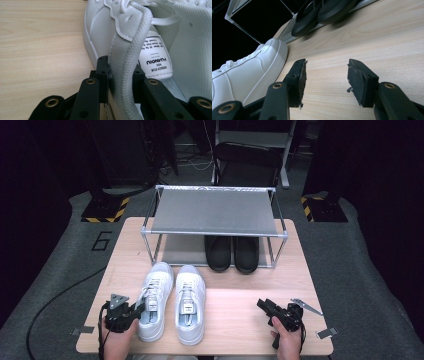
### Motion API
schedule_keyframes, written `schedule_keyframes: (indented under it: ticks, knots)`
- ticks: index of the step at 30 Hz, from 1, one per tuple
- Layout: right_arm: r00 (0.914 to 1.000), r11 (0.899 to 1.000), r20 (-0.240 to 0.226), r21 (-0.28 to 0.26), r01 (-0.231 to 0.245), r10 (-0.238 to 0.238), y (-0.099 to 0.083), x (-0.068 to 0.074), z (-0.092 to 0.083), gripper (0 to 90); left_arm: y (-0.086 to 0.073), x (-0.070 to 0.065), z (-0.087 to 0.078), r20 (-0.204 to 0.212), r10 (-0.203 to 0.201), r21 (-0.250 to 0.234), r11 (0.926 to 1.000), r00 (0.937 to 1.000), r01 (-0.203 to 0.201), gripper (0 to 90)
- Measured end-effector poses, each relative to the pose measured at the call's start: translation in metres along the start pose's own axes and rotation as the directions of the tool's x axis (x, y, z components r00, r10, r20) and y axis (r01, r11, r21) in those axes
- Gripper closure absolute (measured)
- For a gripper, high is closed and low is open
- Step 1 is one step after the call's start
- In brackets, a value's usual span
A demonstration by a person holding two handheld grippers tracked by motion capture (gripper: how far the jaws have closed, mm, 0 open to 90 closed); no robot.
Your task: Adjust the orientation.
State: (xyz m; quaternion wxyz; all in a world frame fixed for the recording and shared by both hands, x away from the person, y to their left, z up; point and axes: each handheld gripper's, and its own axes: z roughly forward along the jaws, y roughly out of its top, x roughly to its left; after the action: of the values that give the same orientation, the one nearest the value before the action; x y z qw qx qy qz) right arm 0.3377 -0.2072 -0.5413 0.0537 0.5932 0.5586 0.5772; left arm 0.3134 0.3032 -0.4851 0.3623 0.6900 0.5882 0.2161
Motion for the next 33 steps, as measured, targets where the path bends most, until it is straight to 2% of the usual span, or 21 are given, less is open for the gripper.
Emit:
schedule_keyframes:
  ticks: [3, 5, 8, 9, 13, 19, 22, 27, 30, 33]
  knots:
    - [1.0000, 1.000, 0.002, 0.001, 0.001, -0.001, -0.0001, -0.0009, -0.0005, 49.0, 0.0026, -0.0015, 0.0006, -0.007, 0.010, 0.016, 0.9998, 0.9999, -0.009, 75.3]
    - [0.9999, 1.000, -0.003, -0.004, -0.014, 0.014, -0.0003, -0.0006, 0.0000, 49.0, 0.0034, -0.0021, 0.0009, -0.013, 0.018, 0.024, 0.9996, 0.9998, -0.017, 73.6]
    - [0.9999, 1.000, -0.006, -0.009, -0.016, 0.016, -0.0004, -0.0012, 0.0001, 49.0, 0.0033, 0.0032, 0.0019, 0.028, -0.016, 0.049, 0.9987, 0.9995, 0.015, 70.1]
    - [0.9999, 1.000, -0.004, -0.008, -0.015, 0.015, -0.0005, -0.0015, 0.0000, 49.0, 0.0033, 0.0032, 0.0019, 0.028, -0.016, 0.049, 0.9987, 0.9995, 0.015, 70.1]
    - [0.9998, 1.000, -0.001, 0.000, -0.019, 0.019, -0.0006, -0.0021, -0.0002, 49.0, 0.0048, 0.0012, 0.0024, 0.016, 0.005, 0.062, 0.9980, 0.9999, -0.006, 71.1]
    - [0.9994, 0.999, -0.009, -0.014, -0.033, 0.033, -0.0010, -0.0032, 0.0003, 48.9, 0.0027, 0.0015, 0.0016, 0.002, -0.018, 0.037, 0.9992, 0.9998, 0.018, 75.1]
    - [0.9985, 0.999, -0.009, -0.007, -0.053, 0.053, -0.0009, -0.0039, -0.0014, 49.0, -0.0017, 0.0016, 0.0001, -0.002, -0.056, 0.001, 0.9984, 0.9984, 0.056, 77.2]
    - [0.9975, 0.997, -0.015, -0.024, -0.070, 0.069, -0.0013, -0.0062, -0.0013, 48.9, -0.0022, 0.0022, 0.0000, 0.001, -0.061, -0.007, 0.9981, 0.9981, 0.061, 78.0]
    - [0.9974, 0.997, -0.007, -0.019, -0.072, 0.072, -0.0010, -0.0067, -0.0020, 48.9, -0.0014, 0.0011, 0.0001, -0.006, -0.045, -0.008, 0.9989, 0.9989, 0.045, 78.6]
    - [0.9978, 0.997, -0.001, -0.024, -0.067, 0.067, -0.0011, -0.0062, -0.0027, 48.9, -0.0022, 0.0005, 0.0001, -0.010, -0.060, -0.017, 0.9981, 0.9982, 0.059, 79.5]
